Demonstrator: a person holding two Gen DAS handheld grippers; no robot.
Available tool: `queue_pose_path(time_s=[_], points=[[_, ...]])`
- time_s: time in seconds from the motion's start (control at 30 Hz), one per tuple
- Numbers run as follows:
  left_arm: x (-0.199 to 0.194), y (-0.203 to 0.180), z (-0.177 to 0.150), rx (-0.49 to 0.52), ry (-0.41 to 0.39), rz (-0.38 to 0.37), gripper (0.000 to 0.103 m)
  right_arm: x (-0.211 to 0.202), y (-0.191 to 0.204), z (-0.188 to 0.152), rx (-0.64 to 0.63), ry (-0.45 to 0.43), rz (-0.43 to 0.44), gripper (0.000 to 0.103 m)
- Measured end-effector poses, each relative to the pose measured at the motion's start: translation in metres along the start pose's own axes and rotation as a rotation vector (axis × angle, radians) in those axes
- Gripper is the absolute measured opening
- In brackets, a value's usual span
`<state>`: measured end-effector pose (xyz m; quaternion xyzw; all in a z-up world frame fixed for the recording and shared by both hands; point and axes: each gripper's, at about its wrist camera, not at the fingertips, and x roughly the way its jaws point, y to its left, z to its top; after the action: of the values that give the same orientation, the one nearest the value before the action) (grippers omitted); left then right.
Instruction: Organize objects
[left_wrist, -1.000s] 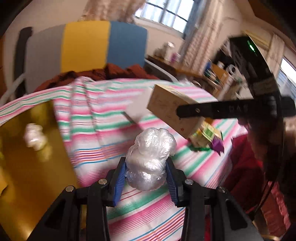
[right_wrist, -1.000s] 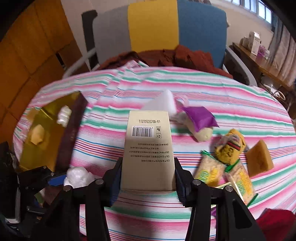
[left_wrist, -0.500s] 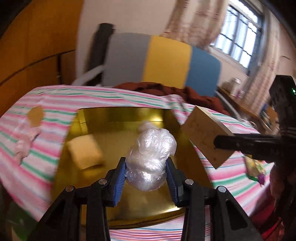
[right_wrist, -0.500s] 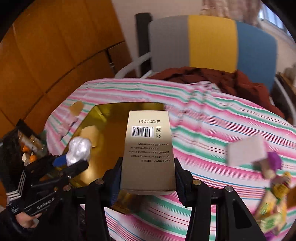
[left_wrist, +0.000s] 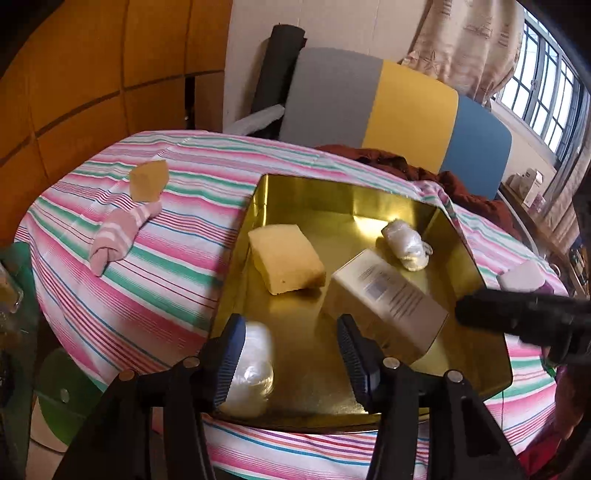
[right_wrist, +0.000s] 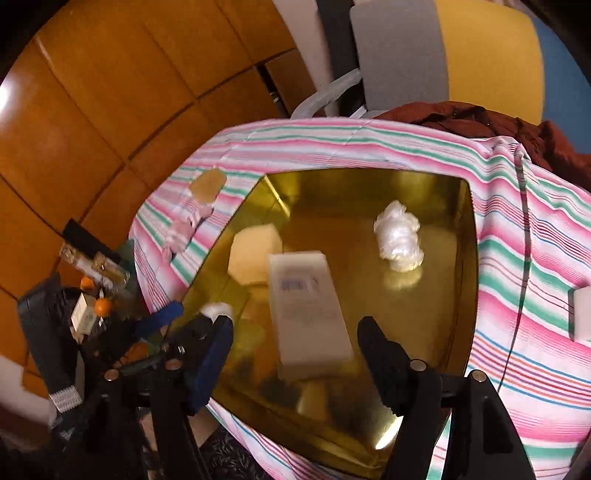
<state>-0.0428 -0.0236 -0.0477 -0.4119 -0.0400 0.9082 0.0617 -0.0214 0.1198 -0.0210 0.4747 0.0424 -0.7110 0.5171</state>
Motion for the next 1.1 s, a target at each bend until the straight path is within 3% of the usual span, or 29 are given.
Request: queue_pose_path(time_s=[0.17, 0.23, 0.37, 0.77, 1.1], points=[[-0.012, -0.005, 0.005, 0.004, -0.042, 0.009, 0.052, -0.002, -0.001, -0.015, -0.017, -0.002, -0.061, 0.072], [-0.017, -0.010, 0.007, 0.016, -0.051, 0.014, 0.052, -0.003, -0.002, -0.015, -0.019, -0.009, -0.078, 0.079], [-0.023, -0.017, 0.007, 0.034, -0.063, 0.023, 0.052, -0.014, -0.004, -0.020, -0.028, -0.041, -0.115, 0.082], [-0.033, -0.043, 0.002, 0.054, -0.079, -0.006, 0.052, -0.052, -0.003, -0.036, -0.053, -0.200, -0.309, 0.091], [-0.032, -0.067, 0.002, 0.102, -0.070, -0.034, 0.052, -0.065, -0.017, -0.045, -0.034, -0.226, -0.353, 0.095]])
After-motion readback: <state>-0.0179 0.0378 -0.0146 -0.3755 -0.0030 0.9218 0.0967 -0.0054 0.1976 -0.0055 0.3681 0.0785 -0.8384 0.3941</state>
